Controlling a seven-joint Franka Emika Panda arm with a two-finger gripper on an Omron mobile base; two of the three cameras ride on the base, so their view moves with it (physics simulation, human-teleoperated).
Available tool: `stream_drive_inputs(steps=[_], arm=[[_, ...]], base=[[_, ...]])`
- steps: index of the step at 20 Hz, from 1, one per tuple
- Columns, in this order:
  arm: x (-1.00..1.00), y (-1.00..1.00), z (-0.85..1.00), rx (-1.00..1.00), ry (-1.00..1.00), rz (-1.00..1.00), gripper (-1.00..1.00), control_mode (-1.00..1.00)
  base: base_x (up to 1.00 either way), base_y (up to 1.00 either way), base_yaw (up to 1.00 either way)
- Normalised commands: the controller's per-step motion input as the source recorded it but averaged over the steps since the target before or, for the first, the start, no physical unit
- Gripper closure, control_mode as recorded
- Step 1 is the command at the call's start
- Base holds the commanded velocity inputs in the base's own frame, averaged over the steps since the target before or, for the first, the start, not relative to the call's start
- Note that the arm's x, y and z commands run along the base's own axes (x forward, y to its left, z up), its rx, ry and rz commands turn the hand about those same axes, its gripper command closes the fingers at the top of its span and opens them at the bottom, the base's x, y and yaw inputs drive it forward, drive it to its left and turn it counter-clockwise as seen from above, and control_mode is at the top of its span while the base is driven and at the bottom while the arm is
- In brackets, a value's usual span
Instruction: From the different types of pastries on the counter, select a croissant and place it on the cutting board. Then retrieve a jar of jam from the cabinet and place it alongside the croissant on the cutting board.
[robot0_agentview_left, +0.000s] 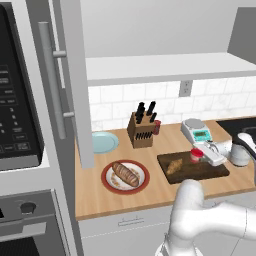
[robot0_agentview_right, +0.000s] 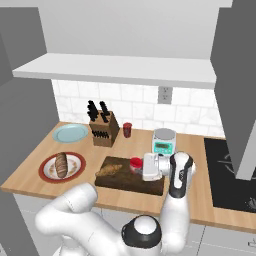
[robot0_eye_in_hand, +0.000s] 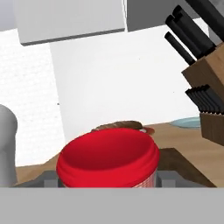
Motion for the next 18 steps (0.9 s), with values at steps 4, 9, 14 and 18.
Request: stream_drive_inputs(steps=[4,9,14,18], arm=[[-0.25,-0.19,0.0,0.08,-0.05,0.0,-1.0,-1.0],[-0.66,-0.12,0.07,0.02,-0.13,0.0,-1.0,-1.0],[-0.39,-0.29,0.25,0.04,-0.1,-0.01,-1.0,-1.0],[0.11,-0.33,0.48,0.06,-0.01,-0.05,-1.0,-1.0]], base=[[0.0,0.0,0.0],[0.0,0.0,0.0],[0.0,0.0,0.0],[0.0,0.0,0.0]])
